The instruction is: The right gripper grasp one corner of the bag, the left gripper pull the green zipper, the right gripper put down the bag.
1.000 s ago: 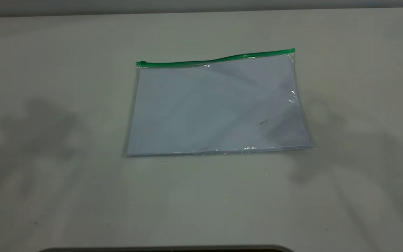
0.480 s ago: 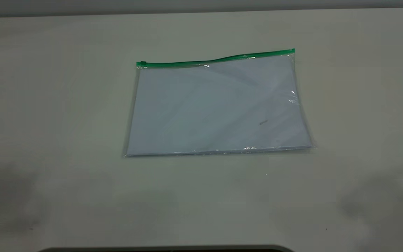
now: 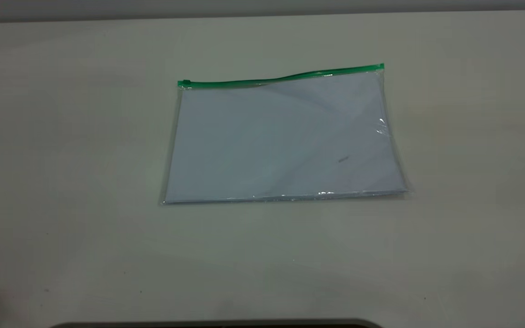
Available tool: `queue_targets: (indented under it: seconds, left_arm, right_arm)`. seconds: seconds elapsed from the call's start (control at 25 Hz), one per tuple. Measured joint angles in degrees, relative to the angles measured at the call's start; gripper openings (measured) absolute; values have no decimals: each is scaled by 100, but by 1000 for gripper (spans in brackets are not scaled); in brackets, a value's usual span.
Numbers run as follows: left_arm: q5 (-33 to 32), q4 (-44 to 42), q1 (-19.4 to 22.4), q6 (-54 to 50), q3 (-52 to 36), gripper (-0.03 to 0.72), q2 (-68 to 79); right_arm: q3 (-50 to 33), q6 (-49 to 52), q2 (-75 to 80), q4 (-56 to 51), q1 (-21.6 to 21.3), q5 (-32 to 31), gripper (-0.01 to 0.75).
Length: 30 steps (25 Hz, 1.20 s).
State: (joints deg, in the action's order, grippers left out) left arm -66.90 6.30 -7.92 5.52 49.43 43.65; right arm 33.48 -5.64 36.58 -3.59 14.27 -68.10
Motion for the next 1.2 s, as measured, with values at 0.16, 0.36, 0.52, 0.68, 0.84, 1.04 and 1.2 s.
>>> queue_targets:
  seconds: [0.16, 0.36, 0.52, 0.68, 0.84, 1.04, 1.2]
  left_arm:
    - [32, -5, 0, -54, -850, 447, -470]
    - [133, -17, 0, -54, -1731, 447, -1055]
    - [237, -34, 0, -48, -2134, 447, -1533]
    - [299, -192, 0, -35, -2156, 447, -1984]
    - [299, -272, 0, -31, -2156, 447, -2480]
    - [299, -272, 0, -31, -2156, 447, -3049]
    - [276, -272, 0, -31, -2156, 447, -3360]
  right_arm:
    - [-541, 5, -279, 14, 0, 358, 437]
    - [-591, 47, -313, 25, 0, 493, 437]
    - [-591, 59, -313, 25, 0, 504, 437]
    - [-591, 68, -313, 25, 0, 504, 437]
    - [-591, 68, -313, 25, 0, 510, 437]
    - [-591, 68, -313, 25, 0, 514, 437]
    - [-591, 68, -573, -22, -192, 514, 437]
